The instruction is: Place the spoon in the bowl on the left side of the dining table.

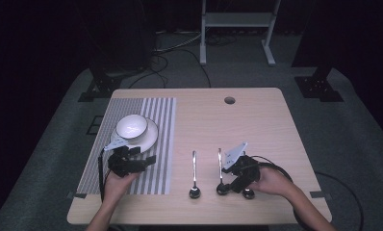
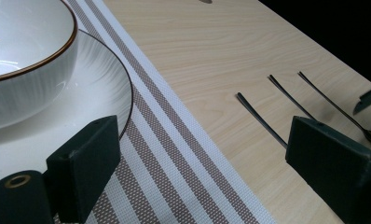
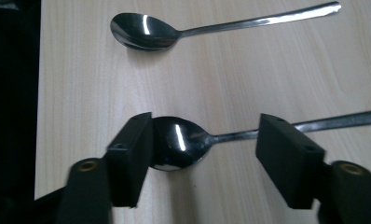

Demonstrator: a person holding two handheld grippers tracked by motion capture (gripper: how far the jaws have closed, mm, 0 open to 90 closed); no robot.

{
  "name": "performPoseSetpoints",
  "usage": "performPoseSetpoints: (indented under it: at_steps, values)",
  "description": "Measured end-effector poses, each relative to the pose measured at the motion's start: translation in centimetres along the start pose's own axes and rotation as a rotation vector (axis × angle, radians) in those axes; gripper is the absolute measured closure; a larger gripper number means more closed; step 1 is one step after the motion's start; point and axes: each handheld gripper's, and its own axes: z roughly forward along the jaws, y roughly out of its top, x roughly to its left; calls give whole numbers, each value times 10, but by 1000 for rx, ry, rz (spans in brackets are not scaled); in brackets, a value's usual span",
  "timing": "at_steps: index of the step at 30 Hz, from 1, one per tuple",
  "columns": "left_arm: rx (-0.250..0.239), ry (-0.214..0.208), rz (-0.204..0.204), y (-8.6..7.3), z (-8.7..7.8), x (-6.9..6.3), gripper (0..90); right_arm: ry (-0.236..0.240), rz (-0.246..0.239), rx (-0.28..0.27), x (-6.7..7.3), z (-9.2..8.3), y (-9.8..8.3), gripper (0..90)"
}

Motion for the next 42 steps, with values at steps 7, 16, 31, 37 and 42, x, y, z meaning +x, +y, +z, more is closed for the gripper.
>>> performPoseSetpoints:
  at_steps: [7,16,31,37,42]
  values:
    - [4,-4,6,-1,1,-1,91,29,-67,48,6,9,5,622]
    - [11,-7,9,-1,3,-2,91,33,-127,125,18,24,5,682]
    - [40,-166,-36,8,26,-31,93,-39,-184,96,29,28,1,643]
    - [95,-250,-21,20,59,-62,95,-36,-200,108,29,28,2,644]
    - [125,-266,15,31,86,-78,97,-34,-207,113,29,28,3,644]
